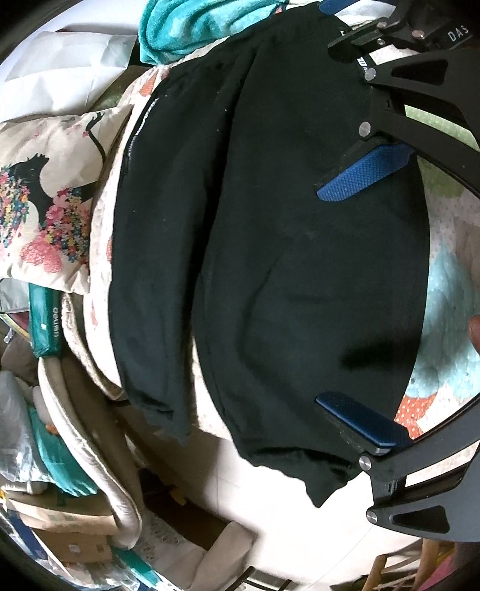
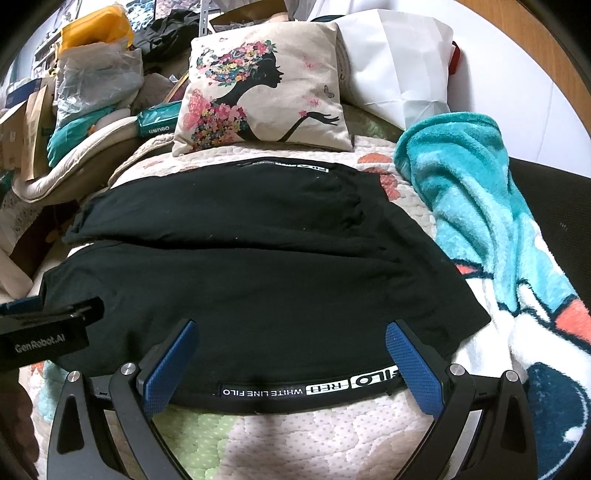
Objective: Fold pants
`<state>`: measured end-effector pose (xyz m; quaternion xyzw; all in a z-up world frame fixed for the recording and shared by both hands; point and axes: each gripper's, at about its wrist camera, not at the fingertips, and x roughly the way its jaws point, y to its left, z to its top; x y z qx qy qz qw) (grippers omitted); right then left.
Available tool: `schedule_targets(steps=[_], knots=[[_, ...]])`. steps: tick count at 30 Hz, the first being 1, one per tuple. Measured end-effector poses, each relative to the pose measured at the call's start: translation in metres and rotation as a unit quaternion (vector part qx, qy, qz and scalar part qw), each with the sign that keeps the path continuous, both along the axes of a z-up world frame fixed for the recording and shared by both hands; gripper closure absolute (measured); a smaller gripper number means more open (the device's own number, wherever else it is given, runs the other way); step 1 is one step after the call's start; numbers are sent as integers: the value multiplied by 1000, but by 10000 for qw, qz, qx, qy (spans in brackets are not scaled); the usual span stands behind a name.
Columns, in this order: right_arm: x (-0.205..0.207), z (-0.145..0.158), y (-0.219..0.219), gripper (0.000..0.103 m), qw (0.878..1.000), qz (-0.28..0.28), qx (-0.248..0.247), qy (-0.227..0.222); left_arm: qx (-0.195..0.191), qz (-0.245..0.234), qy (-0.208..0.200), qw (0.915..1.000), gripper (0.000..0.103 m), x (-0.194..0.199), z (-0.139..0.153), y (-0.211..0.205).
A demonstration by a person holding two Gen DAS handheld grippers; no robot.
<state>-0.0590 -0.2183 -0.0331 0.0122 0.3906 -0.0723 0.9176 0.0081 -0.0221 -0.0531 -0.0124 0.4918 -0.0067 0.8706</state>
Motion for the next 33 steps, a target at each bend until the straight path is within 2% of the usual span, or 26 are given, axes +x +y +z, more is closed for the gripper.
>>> schedule_targets(steps=[15, 20, 33], knots=[[1, 3, -8, 0, 9998, -74, 200, -35, 19, 37, 327, 9995, 0, 4, -23, -1], [1, 4, -7, 0, 9997, -86, 218, -36, 164, -16, 289, 9994, 0, 1, -26, -4], [0, 4, -7, 0, 9997, -80, 217, -38, 132, -171, 301, 9993, 0, -3, -31, -3]])
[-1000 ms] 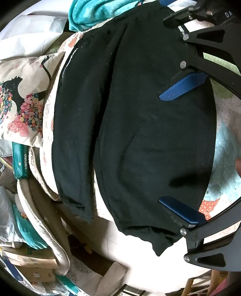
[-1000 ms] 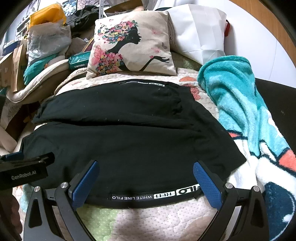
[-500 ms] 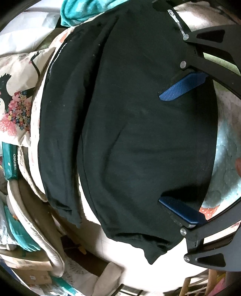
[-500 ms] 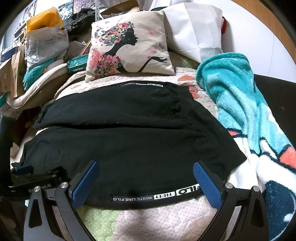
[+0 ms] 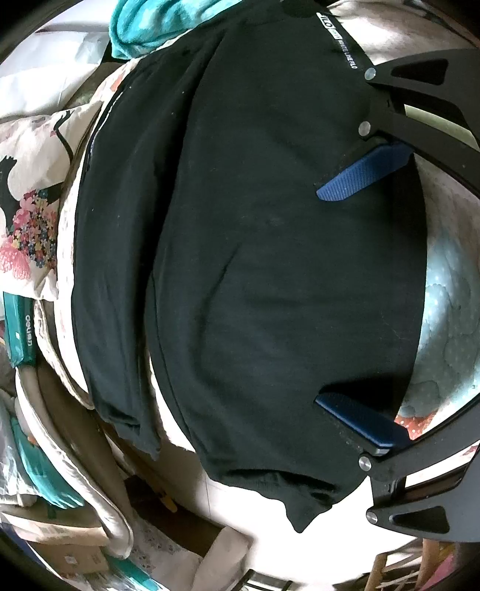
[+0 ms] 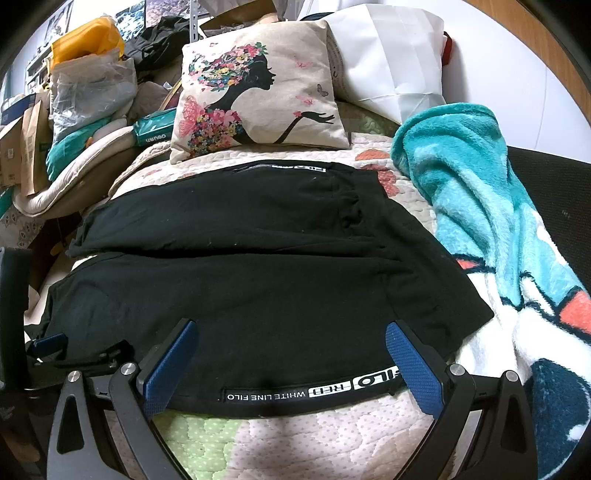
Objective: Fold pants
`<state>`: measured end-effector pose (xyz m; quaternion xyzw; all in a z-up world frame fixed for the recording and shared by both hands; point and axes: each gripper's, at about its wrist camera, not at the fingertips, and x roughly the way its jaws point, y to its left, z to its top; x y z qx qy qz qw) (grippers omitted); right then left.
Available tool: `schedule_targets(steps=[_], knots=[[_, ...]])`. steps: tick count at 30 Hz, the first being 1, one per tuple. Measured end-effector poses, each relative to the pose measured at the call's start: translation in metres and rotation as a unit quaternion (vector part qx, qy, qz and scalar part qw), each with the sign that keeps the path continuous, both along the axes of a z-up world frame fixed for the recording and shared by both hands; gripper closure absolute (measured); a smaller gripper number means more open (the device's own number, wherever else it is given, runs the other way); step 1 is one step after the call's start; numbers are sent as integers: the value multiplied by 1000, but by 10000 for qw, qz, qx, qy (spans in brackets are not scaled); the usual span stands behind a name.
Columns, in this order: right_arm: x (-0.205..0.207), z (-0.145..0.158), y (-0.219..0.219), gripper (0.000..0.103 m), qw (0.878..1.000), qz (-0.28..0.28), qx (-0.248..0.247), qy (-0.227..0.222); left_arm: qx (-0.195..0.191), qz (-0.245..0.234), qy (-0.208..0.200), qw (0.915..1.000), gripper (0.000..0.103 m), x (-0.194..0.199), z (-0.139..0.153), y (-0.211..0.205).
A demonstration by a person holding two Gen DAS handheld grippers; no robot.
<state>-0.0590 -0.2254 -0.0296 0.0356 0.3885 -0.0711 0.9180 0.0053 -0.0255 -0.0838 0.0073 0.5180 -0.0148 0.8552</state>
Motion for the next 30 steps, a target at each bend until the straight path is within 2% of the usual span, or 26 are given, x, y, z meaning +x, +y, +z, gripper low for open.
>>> schedule_targets(steps=[7, 8, 10, 12, 14, 17, 19, 22, 26, 30], knots=[[0, 1, 1, 0, 10000, -8, 11, 17, 1, -201, 80, 9998, 2, -1, 4, 0], [1, 6, 1, 0, 10000, 9, 45, 28, -126, -219, 87, 9996, 5, -1, 8, 2], [2, 19, -1, 0, 9999, 65, 137, -16, -580, -186, 170, 9980, 20, 0, 21, 12], [10, 41, -6, 0, 9988, 251, 426, -52, -1117, -119, 206, 9935, 20, 8, 39, 28], [27, 63, -10, 0, 9969, 537, 570, -33, -1351, -10, 19, 9908, 20, 23, 61, 46], [60, 85, -15, 0, 9948, 937, 404, -24, -958, 150, -582, 9936, 20, 54, 94, 72], [90, 88, -20, 0, 9910, 1279, 366, 131, -798, 166, -779, 9936, 20, 75, 101, 85], [138, 77, -29, 0, 9874, 1550, 152, 290, -793, 203, -880, 9928, 20, 117, 93, 110], [193, 52, -43, 0, 9853, 1557, 375, 600, -1034, 343, -703, 9916, 20, 163, 68, 142], [244, 27, -45, 0, 9803, 1750, 383, 827, -1081, 317, -611, 9918, 20, 208, 44, 158]])
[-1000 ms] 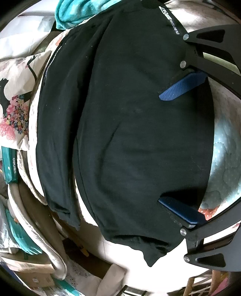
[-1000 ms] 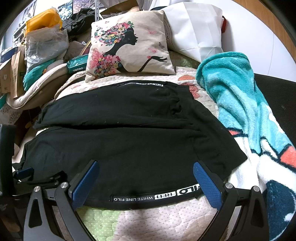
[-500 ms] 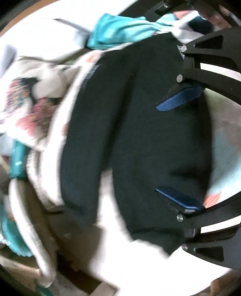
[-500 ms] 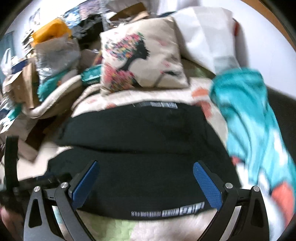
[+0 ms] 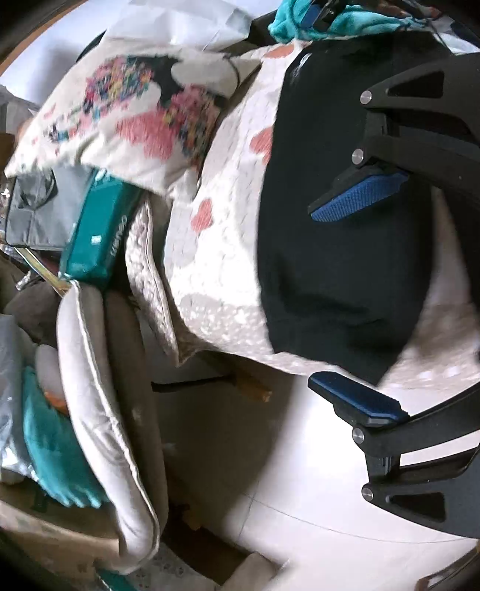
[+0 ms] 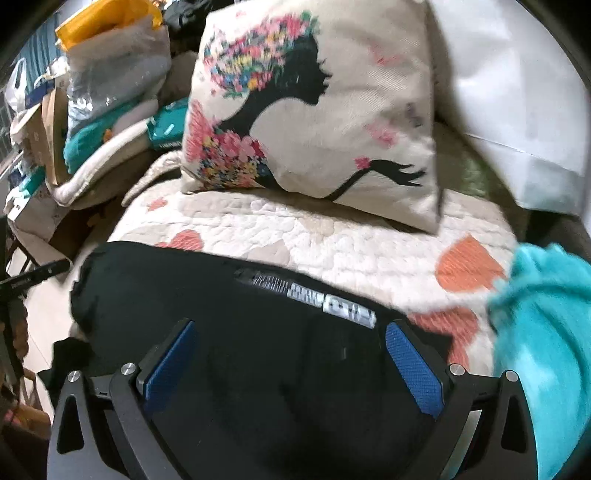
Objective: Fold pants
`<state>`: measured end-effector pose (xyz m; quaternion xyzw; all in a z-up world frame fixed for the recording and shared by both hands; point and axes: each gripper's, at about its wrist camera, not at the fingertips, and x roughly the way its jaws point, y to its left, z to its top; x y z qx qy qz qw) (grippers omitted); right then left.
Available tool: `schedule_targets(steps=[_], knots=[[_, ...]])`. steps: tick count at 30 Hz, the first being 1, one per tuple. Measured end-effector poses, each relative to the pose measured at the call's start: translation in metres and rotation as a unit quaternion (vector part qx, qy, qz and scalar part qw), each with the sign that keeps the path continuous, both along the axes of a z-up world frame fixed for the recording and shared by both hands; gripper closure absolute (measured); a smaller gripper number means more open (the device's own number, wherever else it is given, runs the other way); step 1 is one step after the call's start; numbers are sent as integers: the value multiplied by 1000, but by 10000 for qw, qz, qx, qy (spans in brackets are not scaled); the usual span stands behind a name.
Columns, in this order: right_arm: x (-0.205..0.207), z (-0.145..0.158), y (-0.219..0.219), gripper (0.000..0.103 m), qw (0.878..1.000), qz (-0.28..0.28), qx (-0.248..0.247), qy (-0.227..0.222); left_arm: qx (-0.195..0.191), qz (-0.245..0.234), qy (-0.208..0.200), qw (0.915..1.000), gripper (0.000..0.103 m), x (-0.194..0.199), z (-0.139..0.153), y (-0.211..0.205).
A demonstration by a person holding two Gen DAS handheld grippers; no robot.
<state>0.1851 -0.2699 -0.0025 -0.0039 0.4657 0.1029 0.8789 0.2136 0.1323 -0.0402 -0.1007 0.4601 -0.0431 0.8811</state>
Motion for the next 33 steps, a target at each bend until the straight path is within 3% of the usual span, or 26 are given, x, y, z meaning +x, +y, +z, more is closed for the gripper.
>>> schedule_targets(steps=[9, 15, 17, 20, 21, 22, 23, 24, 25, 29, 33], knots=[[76, -38, 3, 0, 9963, 639, 368, 438, 137, -715, 87, 9973, 20, 70, -36, -15], [99, -64, 5, 0, 9878, 1029, 717, 921, 272, -1216, 44, 9922, 20, 82, -46, -36], [96, -66, 10, 0, 9872, 1164, 650, 876, 267, -1306, 52, 9911, 21, 82, -46, -38], [89, -66, 21, 5, 9839, 1435, 588, 889, 251, -1473, 47, 9888, 49, 76, -42, -44], [85, -66, 26, 16, 9837, 1521, 440, 847, 196, -1543, 37, 9878, 77, 74, -40, -45], [83, -66, 28, 24, 9833, 1581, 363, 827, 119, -1582, 70, 9873, 90, 70, -35, -47], [80, -64, 29, 39, 9816, 1650, 428, 860, 56, -1613, 97, 9868, 97, 68, -33, -49], [79, -63, 28, 59, 9806, 1640, 544, 925, 13, -1652, 133, 9862, 97, 65, -30, -50], [78, -61, 27, 70, 9800, 1618, 642, 966, 83, -1655, 110, 9861, 97, 61, -28, -51], [68, -50, 30, 84, 9816, 1573, 652, 863, 269, -1634, 2, 9862, 97, 43, -15, -56], [51, -31, 36, 87, 9839, 1515, 654, 680, 235, -1523, -238, 9878, 97, 23, 9, -52]])
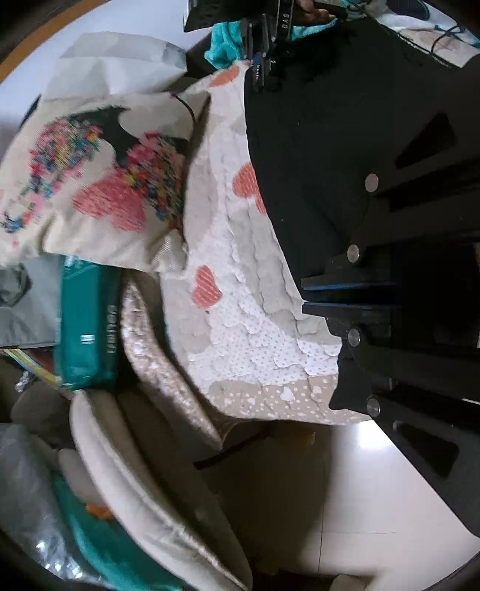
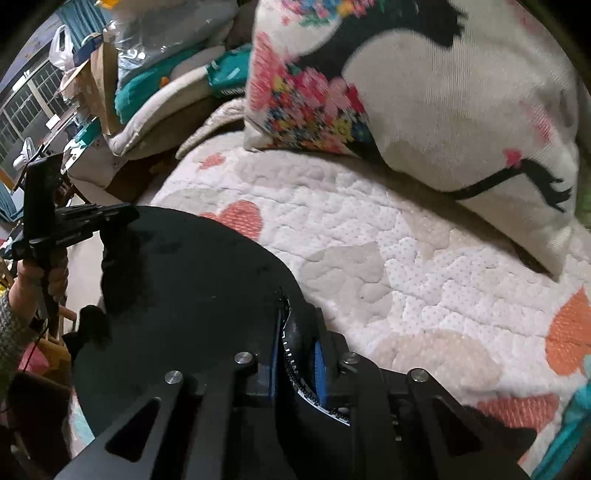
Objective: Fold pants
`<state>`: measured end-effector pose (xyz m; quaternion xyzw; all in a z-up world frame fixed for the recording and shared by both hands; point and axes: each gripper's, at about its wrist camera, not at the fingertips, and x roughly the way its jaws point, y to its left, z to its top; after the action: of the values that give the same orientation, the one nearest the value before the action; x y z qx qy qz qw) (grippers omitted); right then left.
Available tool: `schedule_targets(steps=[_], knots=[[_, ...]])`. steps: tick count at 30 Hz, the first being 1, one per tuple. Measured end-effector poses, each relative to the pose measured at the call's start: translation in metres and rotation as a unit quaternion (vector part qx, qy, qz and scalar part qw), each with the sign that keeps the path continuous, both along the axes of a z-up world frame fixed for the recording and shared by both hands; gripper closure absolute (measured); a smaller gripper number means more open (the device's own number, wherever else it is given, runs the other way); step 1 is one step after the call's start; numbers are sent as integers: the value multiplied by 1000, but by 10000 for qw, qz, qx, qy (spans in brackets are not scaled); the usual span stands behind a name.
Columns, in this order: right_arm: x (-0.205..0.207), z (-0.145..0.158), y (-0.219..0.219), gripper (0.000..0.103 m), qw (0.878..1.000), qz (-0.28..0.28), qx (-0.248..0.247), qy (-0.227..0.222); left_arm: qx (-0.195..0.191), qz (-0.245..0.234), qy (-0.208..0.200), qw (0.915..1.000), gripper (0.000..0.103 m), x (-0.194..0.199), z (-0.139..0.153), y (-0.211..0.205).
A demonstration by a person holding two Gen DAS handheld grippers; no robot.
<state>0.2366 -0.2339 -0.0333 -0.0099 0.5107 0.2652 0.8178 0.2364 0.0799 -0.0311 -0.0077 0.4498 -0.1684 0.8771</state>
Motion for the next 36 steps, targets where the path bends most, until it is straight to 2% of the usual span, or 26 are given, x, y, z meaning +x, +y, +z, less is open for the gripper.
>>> schedule_targets(steps=[7, 15, 20, 23, 26, 30, 32, 34, 36], knots=[[-50, 34, 0, 88, 9996, -116, 90, -260, -14, 48, -282, 9996, 97, -60, 39, 7], [-136, 49, -7, 88, 9994, -186, 84, -274, -204, 133, -308, 9992, 97, -142, 58, 19], [-186, 35, -7, 88, 9998, -178, -63, -57, -75, 126, -24, 9999, 97, -194, 45, 18], [-208, 19, -5, 88, 9995, -166, -232, 136, 205, 130, 338, 9991, 97, -219, 25, 13], [-229, 5, 0, 87, 9984, -64, -439, 341, 388, 172, 535, 9977, 96, -236, 14, 12], [-247, -6, 8, 79, 9959, 39, -739, 517, 446, 353, 622, 9964, 93, -250, 14, 20], [-255, -6, 8, 69, 9950, 59, -872, 479, 457, 538, 662, 9953, 92, -256, 17, 29], [-260, -2, 4, 53, 9952, -14, -854, 473, 498, 744, 687, 9936, 88, -262, 21, 39], [-265, 5, -2, 49, 9960, -100, -784, 409, 477, 996, 709, 9914, 84, -266, 28, 52]])
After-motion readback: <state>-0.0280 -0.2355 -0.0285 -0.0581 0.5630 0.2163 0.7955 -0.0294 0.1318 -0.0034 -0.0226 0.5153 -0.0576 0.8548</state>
